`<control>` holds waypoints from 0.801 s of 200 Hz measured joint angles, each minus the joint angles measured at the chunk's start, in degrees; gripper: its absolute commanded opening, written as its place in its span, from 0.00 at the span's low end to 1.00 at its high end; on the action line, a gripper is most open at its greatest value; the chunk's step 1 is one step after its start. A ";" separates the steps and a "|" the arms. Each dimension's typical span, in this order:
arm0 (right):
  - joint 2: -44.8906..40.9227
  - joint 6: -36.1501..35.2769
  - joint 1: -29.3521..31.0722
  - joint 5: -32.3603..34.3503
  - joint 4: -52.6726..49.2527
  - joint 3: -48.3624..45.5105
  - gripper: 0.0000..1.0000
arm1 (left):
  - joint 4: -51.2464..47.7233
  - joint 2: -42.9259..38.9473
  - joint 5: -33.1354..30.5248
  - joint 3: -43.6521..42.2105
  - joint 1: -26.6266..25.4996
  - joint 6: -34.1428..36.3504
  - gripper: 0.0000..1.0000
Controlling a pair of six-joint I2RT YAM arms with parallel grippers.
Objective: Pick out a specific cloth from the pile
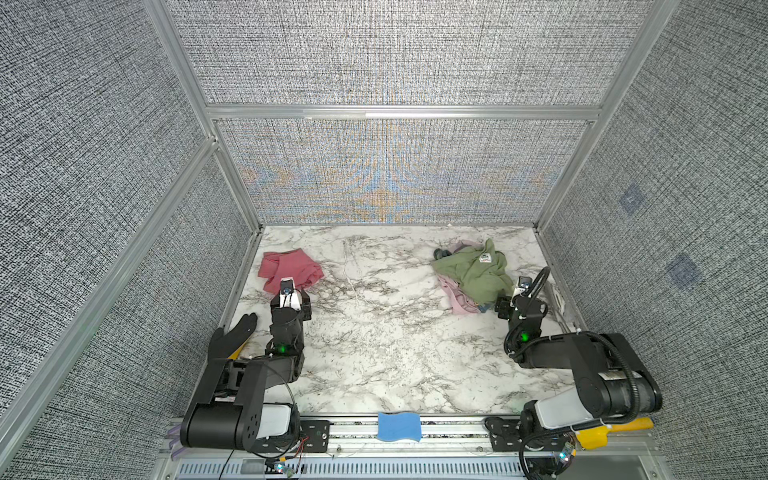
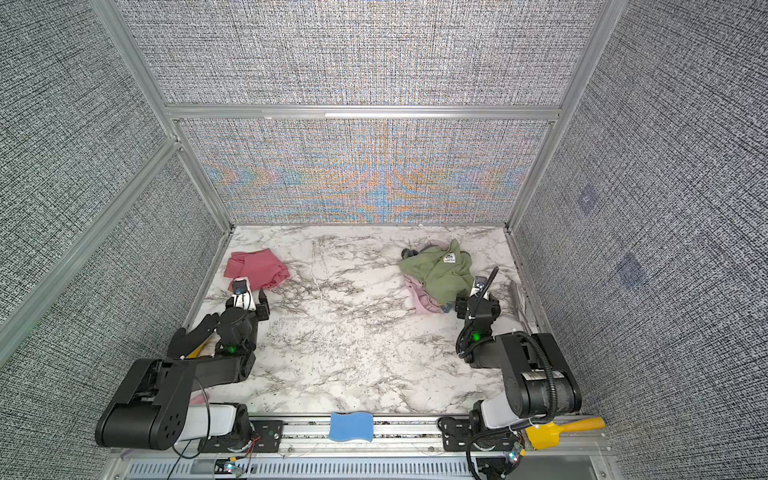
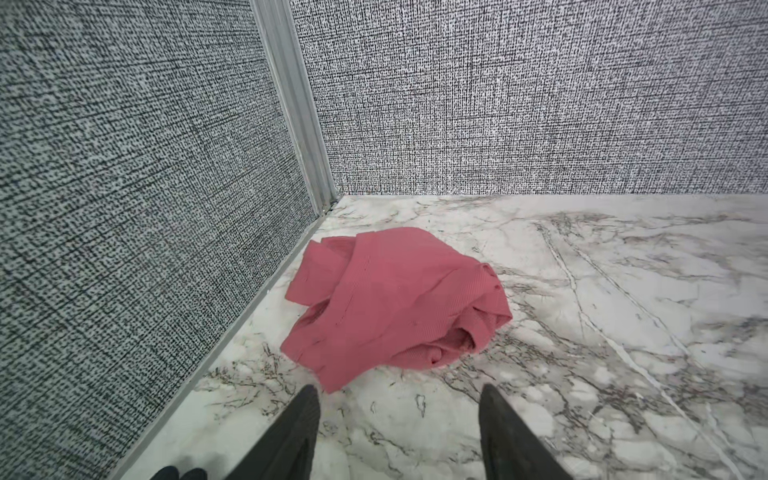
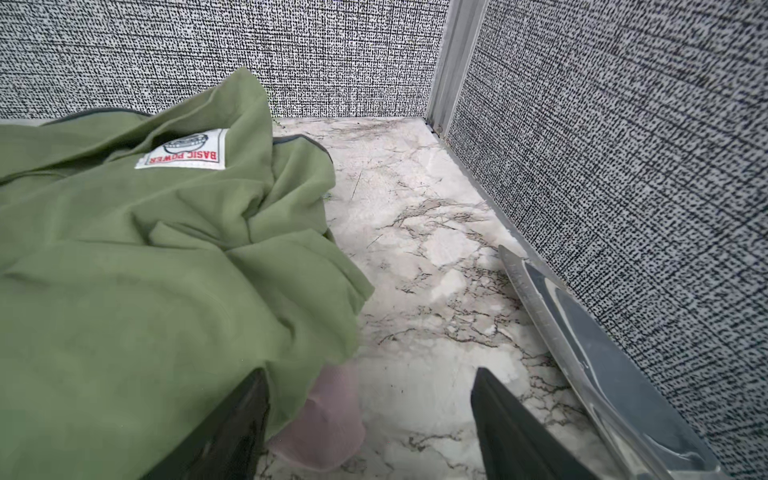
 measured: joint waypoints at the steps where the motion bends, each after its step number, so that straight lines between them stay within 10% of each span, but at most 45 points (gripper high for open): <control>1: 0.02 0.02 -0.02 -0.07 -0.04 -0.02 0.78 | 0.24 0.15 0.04 -0.09 0.00 0.00 0.64; 82: 0.20 0.07 -1.68 -9.20 0.39 1.57 0.99 | 11.76 7.43 2.67 -0.52 1.62 0.70 0.67; 160: 0.20 -0.07 -2.25 -11.85 -0.28 2.10 0.99 | 10.82 7.37 5.53 0.66 2.62 -0.07 0.94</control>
